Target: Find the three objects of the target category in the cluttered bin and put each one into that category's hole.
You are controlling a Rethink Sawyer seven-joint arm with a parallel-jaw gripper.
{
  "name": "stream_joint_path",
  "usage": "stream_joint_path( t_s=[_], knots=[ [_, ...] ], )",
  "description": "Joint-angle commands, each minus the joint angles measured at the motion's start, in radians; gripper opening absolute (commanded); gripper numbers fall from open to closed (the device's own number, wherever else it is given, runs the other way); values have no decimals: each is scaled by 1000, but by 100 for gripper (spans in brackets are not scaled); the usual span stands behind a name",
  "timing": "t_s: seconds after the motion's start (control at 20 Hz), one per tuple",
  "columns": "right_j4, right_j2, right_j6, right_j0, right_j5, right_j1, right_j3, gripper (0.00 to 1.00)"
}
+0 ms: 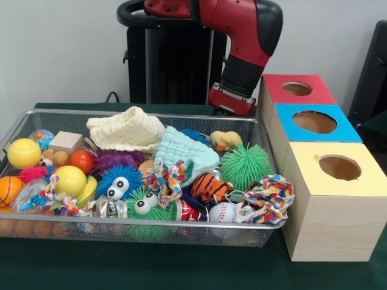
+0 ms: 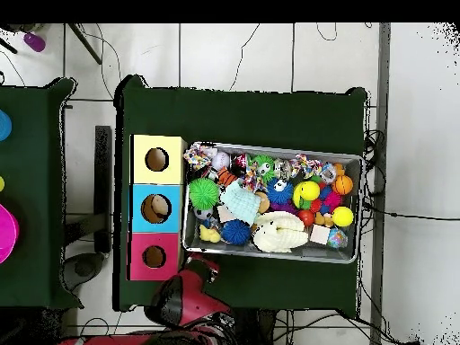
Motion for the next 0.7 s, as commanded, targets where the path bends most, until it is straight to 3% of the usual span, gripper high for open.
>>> stream_joint_path(
  t_s=[0.05,0.2,0.5,0.7],
  knots=[
    [154,38,164,21,68,28,-232,100],
    [182,13,96,43,174,14,-249,100],
    [203,-36,65,75,306,7,-278,100],
    [153,-119,47,102,594,-28,-315,100]
  ],
)
